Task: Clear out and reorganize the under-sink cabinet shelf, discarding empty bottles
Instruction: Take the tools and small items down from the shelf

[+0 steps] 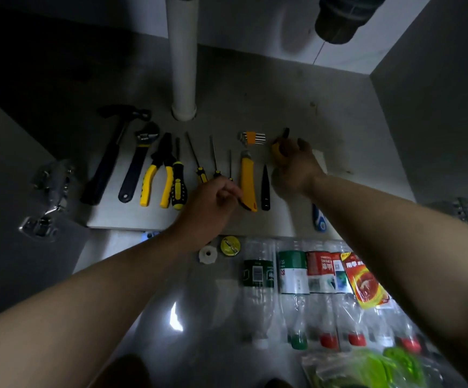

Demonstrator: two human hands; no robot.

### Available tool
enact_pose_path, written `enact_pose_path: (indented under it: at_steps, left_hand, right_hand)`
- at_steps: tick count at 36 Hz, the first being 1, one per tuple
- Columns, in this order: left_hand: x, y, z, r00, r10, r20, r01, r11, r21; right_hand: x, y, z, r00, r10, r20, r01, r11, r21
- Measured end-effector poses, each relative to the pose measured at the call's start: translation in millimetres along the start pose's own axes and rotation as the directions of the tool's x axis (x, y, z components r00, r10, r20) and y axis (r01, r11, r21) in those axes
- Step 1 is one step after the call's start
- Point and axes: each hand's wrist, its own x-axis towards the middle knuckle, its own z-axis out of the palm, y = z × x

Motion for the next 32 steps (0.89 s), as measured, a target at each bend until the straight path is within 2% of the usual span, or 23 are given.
enact_pose_path:
  at_steps: [2, 5, 7, 10, 13, 16, 19, 21, 23, 24, 26, 28, 30, 32]
  left_hand:
    - [0.1, 0.1, 0.5, 1.0, 0.007, -0.005, -0.007, 1.0, -0.018]
    - [-1.2, 1.9, 2.0, 1.0, 0.0, -0.024, -0.001, 0.999, -0.043]
    - [-2.0, 4.3, 3.5, 0.999, -0.02, -0.034, 0.018, 0.998, -0.066]
    - [-1.1, 9.4, 7.0, 0.997, -0.064, -0.034, 0.057, 0.985, -0.165]
    - [-1.4, 17.2, 13.3, 0.994, -0.109, -0.023, 0.094, 0.932, -0.351]
    - [-5.6, 23.6, 19.2, 0.988, -0.152, -0.008, 0.128, 0.86, -0.494]
    - [-13.4, 25.1, 22.0, 0.972, -0.217, 0.09, 0.225, 0.756, -0.614]
    - [-19.3, 24.4, 20.8, 0.97, -0.213, 0.12, 0.242, 0.765, -0.597]
    - [-24.9, 19.3, 17.1, 0.974, -0.202, 0.105, 0.226, 0.802, -0.552]
    - [-28.0, 15.6, 14.4, 0.973, -0.204, 0.105, 0.228, 0.801, -0.554]
    - [-33.7, 7.5, 8.1, 0.968, -0.209, 0.139, 0.251, 0.779, -0.575]
    - [-39.2, -1.5, 0.8, 0.961, -0.208, 0.184, 0.277, 0.762, -0.585]
    - [-44.3, -11.2, -5.3, 0.946, -0.219, 0.24, 0.322, 0.732, -0.6]
    - [-49.6, -20.7, -9.3, 0.924, -0.251, 0.288, 0.377, 0.716, -0.588]
  right_hand:
    - [3.9, -3.0, 3.9, 1.0, -0.011, -0.004, 0.011, 0.998, -0.064]
    - [-7.8, -4.3, 9.5, 0.989, 0.019, -0.144, -0.022, 1.0, -0.022]
    - [-19.7, -3.5, 11.1, 0.986, 0.026, -0.165, -0.026, 1.0, 0.005]
    - [-42.6, -4.4, 9.0, 0.973, 0.028, -0.229, 0.005, 0.99, 0.143]
    - [-72.2, -10.3, 6.5, 0.952, -0.021, -0.305, 0.12, 0.943, 0.31]
    - [-104.5, -19.8, 5.9, 0.953, -0.099, -0.286, 0.229, 0.853, 0.47]
    - [-133.9, -28.8, 7.7, 0.951, -0.215, -0.221, 0.306, 0.752, 0.584]
    - [-144.1, -29.4, 7.4, 0.939, -0.299, -0.171, 0.342, 0.753, 0.562]
    - [-146.0, -23.4, 4.5, 0.944, -0.312, -0.111, 0.324, 0.801, 0.504]
    - [-144.9, -18.0, 3.0, 0.958, -0.262, -0.116, 0.285, 0.821, 0.495]
    - [-139.1, -2.9, 1.4, 0.98, -0.047, -0.192, 0.143, 0.837, 0.528]
    - [-128.6, 16.2, 2.0, 0.941, 0.197, -0.274, -0.062, 0.899, 0.433]
    - [-117.9, 31.3, 5.6, 0.909, 0.329, -0.256, -0.238, 0.913, 0.33]
    - [-109.7, 38.3, 11.8, 0.899, 0.393, -0.194, -0.329, 0.897, 0.295]
